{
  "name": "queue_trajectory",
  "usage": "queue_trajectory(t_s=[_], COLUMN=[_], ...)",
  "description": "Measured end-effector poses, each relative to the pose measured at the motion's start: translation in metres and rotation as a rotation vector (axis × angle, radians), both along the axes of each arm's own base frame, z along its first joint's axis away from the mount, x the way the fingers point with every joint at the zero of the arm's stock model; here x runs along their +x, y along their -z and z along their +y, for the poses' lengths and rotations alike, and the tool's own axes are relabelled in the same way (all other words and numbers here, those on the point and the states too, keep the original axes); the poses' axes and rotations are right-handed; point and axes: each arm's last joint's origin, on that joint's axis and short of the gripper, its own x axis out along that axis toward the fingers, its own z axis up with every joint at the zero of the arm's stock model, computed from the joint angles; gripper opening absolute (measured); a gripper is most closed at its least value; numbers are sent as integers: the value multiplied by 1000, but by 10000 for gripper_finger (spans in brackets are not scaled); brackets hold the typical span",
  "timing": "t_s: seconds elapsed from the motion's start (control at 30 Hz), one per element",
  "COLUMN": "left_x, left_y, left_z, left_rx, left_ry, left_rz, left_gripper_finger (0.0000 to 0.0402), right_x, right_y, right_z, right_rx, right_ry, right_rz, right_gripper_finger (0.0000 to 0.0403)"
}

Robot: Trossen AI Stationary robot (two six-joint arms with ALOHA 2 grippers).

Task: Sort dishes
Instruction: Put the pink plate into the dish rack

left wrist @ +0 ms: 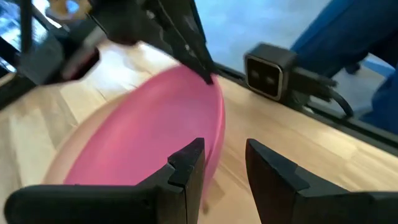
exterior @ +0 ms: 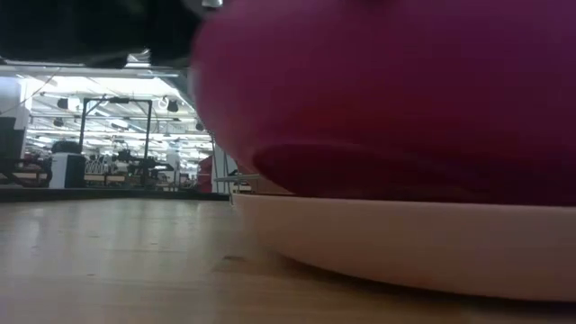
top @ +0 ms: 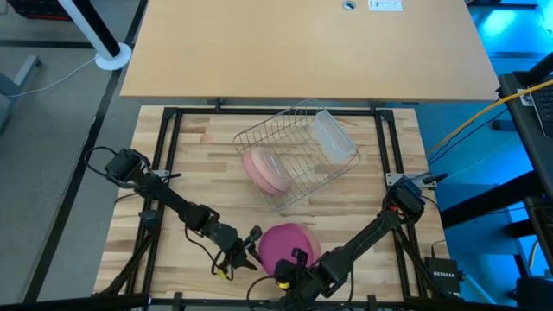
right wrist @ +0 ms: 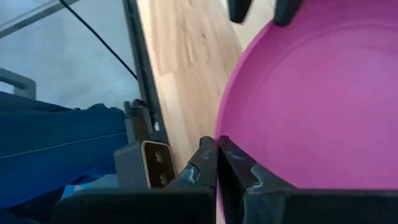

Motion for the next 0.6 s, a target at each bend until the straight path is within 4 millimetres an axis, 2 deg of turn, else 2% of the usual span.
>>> queue_trajectory(t_s=[0.4, 0.5, 0.6], left_x=[-4, -4, -6], left_y=[7, 8, 9], left_z=[2, 2, 1], left_rx=[42, 46, 55], left_ry=[0, 0, 10], left_rz=[78, 90, 97], left_gripper_finger=[108, 90, 55], right_x=[15, 17, 17], right_y=[-5, -5, -5], right_z=[-8, -10, -10], right_rx=[81, 88, 90], right_ry=[-7, -14, -26], right_rz=[-54, -46, -40], right_gripper_finger=[1, 1, 1])
